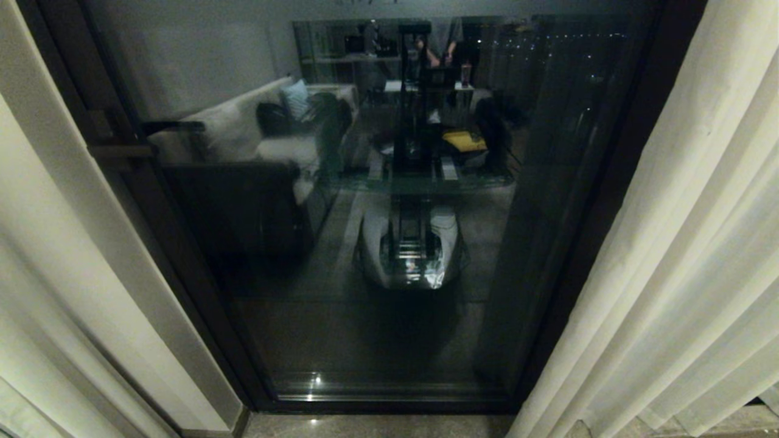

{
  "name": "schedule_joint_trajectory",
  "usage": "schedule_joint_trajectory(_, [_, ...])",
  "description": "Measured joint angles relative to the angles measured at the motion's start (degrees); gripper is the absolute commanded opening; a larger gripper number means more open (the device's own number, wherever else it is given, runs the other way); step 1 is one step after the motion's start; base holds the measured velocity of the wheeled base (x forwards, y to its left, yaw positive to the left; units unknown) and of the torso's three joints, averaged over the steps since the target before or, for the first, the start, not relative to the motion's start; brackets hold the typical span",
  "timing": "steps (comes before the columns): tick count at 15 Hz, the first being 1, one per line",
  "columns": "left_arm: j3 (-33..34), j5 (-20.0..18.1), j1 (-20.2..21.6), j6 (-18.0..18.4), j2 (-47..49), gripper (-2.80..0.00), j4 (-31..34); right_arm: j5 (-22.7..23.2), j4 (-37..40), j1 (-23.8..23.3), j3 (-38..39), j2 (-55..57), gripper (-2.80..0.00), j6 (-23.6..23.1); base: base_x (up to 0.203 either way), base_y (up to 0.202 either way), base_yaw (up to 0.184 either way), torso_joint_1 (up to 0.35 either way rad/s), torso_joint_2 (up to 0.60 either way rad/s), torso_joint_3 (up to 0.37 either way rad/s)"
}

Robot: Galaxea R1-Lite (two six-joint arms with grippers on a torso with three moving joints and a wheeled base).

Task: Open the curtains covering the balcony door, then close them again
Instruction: Pull the inner curtains open on both sides

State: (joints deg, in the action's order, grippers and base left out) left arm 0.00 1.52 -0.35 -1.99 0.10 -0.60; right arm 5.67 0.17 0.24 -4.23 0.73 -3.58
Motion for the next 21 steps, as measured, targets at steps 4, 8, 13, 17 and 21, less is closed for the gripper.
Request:
schedule_joint_trajectory(4, [0.0, 0.04, 0.0, 0.01, 0.0, -2.8, 0.0, 6.0, -2.75, -0.2, -7.45, 8.26, -2.8, 0.48, 0.0, 0.0, 0.0, 0.0, 0.0, 0.0])
schedule_joint_trajectory(8, [0.0, 0.02, 0.0, 0.01, 0.0, -2.8, 0.0, 6.44, -13.75, -0.96, -14.34, 23.52, 0.0, 1.73, 0.0, 0.0, 0.0, 0.0, 0.0, 0.0])
schedule_joint_trajectory(13, [0.0, 0.04, 0.0, 0.01, -0.02, -2.8, 0.02, 6.55, -22.29, -1.9, -30.01, 40.85, 0.0, 4.52, 0.0, 0.0, 0.0, 0.0, 0.0, 0.0])
schedule_joint_trajectory(17, [0.0, 0.04, 0.0, 0.01, -0.02, -2.8, 0.0, 6.53, -23.08, -2.06, -34.88, 46.58, 0.0, 4.73, 0.0, 0.0, 0.0, 0.0, 0.0, 0.0])
schedule_joint_trajectory(21, [0.0, 0.01, 0.0, 0.0, -0.02, -2.8, 0.0, 6.48, -24.72, -2.15, -42.1, 52.99, 0.0, 5.97, 0.0, 0.0, 0.0, 0.0, 0.0, 0.0])
